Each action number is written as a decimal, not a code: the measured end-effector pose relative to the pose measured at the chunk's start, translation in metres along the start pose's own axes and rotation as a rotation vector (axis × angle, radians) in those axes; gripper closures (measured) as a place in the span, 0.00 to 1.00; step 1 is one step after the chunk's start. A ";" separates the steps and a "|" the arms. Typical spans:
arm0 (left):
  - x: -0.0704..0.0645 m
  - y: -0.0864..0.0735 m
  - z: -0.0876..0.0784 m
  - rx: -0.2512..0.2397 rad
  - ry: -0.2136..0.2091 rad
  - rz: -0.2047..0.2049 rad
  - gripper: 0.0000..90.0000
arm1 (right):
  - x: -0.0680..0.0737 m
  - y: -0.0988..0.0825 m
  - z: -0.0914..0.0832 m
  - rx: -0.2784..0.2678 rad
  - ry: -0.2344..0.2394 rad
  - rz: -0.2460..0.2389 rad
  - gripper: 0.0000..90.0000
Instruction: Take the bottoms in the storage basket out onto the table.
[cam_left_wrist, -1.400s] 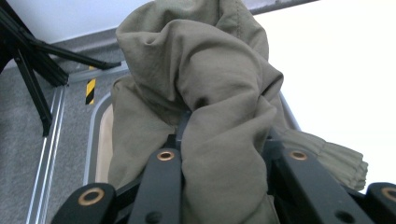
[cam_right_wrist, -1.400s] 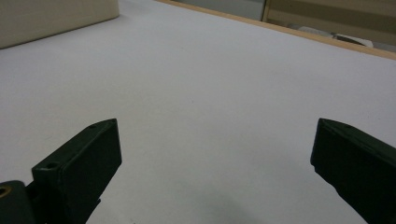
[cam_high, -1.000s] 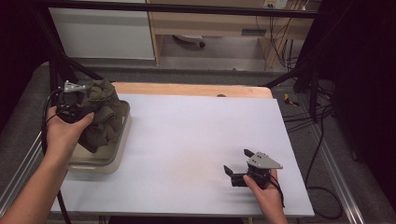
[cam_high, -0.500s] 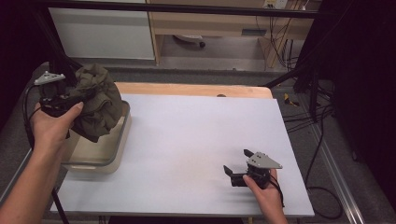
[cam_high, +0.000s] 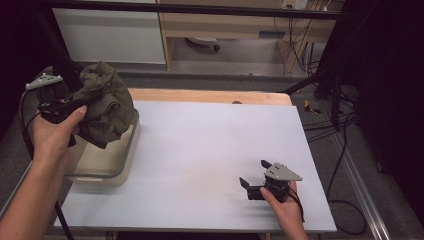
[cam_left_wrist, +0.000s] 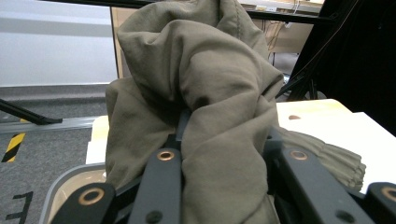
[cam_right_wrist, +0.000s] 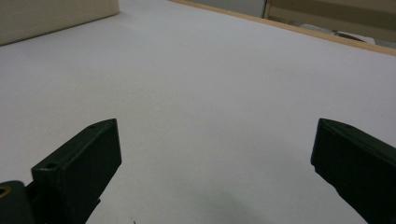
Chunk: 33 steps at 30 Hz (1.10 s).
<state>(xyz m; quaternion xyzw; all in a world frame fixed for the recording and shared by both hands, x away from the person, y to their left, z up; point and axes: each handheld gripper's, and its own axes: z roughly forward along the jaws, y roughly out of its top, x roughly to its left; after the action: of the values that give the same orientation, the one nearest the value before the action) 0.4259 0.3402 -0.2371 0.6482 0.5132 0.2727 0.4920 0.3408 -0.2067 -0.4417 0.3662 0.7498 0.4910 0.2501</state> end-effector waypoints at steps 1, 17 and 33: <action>0.000 0.000 0.000 0.000 -0.003 -0.005 0.77 | 0.000 0.000 0.000 0.000 0.000 0.000 0.03; -0.006 0.002 -0.004 -0.009 -0.001 0.017 0.77 | 0.000 0.000 0.000 0.001 0.001 0.000 0.03; -0.022 0.007 -0.009 -0.044 -0.016 0.026 0.77 | 0.000 0.000 0.000 0.005 0.002 0.000 0.03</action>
<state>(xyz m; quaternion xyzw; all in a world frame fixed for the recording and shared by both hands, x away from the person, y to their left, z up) 0.4138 0.3225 -0.2244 0.6460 0.4948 0.2849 0.5067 0.3409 -0.2064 -0.4421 0.3666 0.7512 0.4894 0.2485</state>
